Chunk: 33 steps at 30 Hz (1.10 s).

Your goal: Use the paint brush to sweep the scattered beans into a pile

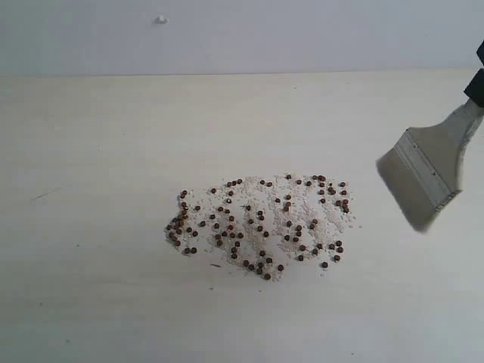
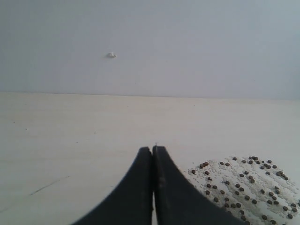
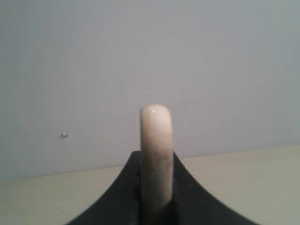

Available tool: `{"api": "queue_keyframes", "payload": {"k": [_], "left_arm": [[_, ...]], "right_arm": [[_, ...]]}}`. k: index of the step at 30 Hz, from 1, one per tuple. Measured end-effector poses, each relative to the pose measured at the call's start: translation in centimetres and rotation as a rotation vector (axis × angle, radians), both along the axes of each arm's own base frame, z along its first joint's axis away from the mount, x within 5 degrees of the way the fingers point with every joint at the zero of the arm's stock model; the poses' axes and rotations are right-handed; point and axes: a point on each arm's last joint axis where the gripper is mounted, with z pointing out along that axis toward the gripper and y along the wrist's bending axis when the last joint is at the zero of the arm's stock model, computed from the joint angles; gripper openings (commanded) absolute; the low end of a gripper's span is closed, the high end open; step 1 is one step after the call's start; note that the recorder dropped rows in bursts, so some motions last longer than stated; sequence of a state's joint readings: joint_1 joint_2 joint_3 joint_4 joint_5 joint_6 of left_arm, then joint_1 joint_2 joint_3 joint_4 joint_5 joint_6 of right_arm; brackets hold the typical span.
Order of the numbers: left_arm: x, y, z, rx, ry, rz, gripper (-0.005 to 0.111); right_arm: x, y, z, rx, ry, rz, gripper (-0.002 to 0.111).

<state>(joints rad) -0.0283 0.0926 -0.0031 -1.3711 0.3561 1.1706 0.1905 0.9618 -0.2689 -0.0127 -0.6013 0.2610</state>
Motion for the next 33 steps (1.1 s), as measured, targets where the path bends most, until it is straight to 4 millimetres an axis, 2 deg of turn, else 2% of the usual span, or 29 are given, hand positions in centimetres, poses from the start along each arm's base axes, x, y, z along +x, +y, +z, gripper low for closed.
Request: {"api": "queue_keyframes", "payload": {"k": [7, 14, 20, 28, 33], "left_arm": [[0.0, 0.0, 0.0, 0.0, 0.0, 0.0, 0.0], [0.0, 0.0, 0.0, 0.0, 0.0, 0.0, 0.0], [0.0, 0.0, 0.0, 0.0, 0.0, 0.0, 0.0], [0.0, 0.0, 0.0, 0.0, 0.0, 0.0, 0.0], [0.0, 0.0, 0.0, 0.0, 0.0, 0.0, 0.0]], "right_arm": [[1.1, 0.2, -0.6, 0.023, -0.029, 0.001, 0.0], [3.8, 0.8, -1.3, -0.003, 0.027, 0.005, 0.0], [5.8, 1.1, -0.5, -0.044, 0.031, 0.005, 0.0], [6.3, 1.3, 0.3, -0.084, 0.02, 0.013, 0.0], [7.3, 2.1, 0.8, -0.142, 0.046, 0.066, 0.0]]}}
